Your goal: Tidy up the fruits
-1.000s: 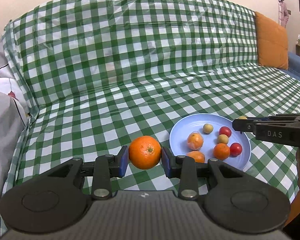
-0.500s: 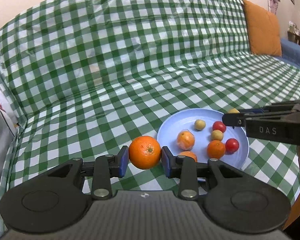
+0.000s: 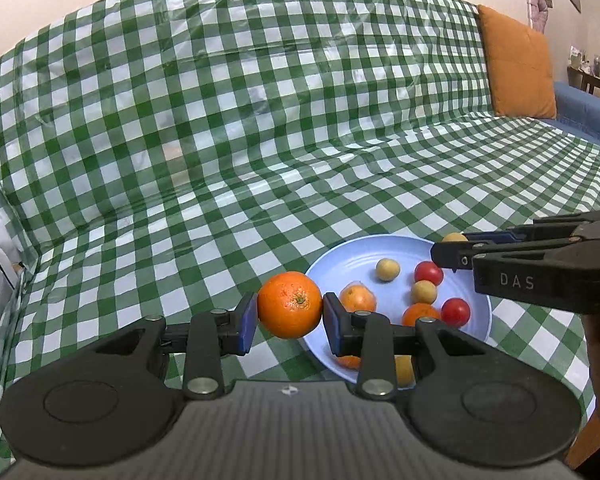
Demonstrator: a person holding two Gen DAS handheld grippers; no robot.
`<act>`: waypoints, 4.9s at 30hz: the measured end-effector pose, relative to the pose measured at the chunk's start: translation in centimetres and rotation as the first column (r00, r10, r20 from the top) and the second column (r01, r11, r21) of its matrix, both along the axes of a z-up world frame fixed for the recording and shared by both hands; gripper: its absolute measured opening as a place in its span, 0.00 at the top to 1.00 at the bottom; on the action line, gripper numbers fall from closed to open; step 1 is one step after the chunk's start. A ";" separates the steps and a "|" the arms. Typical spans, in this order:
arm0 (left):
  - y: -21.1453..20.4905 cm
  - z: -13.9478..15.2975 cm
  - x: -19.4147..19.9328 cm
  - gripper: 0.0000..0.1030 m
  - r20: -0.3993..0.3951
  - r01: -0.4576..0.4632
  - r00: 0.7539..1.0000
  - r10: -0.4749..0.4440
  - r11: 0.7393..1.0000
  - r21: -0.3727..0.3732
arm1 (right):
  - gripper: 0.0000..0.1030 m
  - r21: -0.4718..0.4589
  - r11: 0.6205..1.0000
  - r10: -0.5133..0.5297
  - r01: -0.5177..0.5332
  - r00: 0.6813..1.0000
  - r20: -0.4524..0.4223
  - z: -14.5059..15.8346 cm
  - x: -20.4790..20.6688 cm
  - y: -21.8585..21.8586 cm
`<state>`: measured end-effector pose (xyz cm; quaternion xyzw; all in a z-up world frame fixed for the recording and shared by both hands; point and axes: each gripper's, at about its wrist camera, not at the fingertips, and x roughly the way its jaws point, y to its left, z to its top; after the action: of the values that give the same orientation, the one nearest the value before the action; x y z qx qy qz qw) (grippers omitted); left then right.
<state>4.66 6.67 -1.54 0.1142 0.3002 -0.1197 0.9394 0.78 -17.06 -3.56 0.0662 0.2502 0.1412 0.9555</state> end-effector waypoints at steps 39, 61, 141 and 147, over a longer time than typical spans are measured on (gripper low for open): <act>-4.1 -0.9 2.8 0.62 -0.007 0.039 0.999 -0.040 0.995 -0.094 | 0.75 0.029 0.994 -0.100 0.101 0.993 -0.056 -0.9 1.5 -1.3; 1.2 2.9 -2.9 0.42 0.006 -0.049 0.999 0.051 0.982 -0.180 | 0.01 0.052 0.988 -0.137 0.144 0.983 -0.125 0.2 -1.7 -2.7; 0.7 -1.6 -3.0 0.00 -0.256 -0.368 0.904 0.344 0.928 -0.055 | 0.01 -0.191 0.981 -0.052 0.015 0.981 -0.189 0.9 -2.2 -0.1; 0.7 -1.6 -3.1 0.00 -0.259 -0.359 0.906 0.334 0.932 -0.053 | 0.01 -0.192 0.981 -0.047 0.006 0.977 -0.208 0.6 -2.0 -0.1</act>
<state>1.57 7.42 -3.18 -0.0038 0.4233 0.0212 0.9058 -1.23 -17.19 -2.93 -0.0076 0.3620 0.0960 0.9272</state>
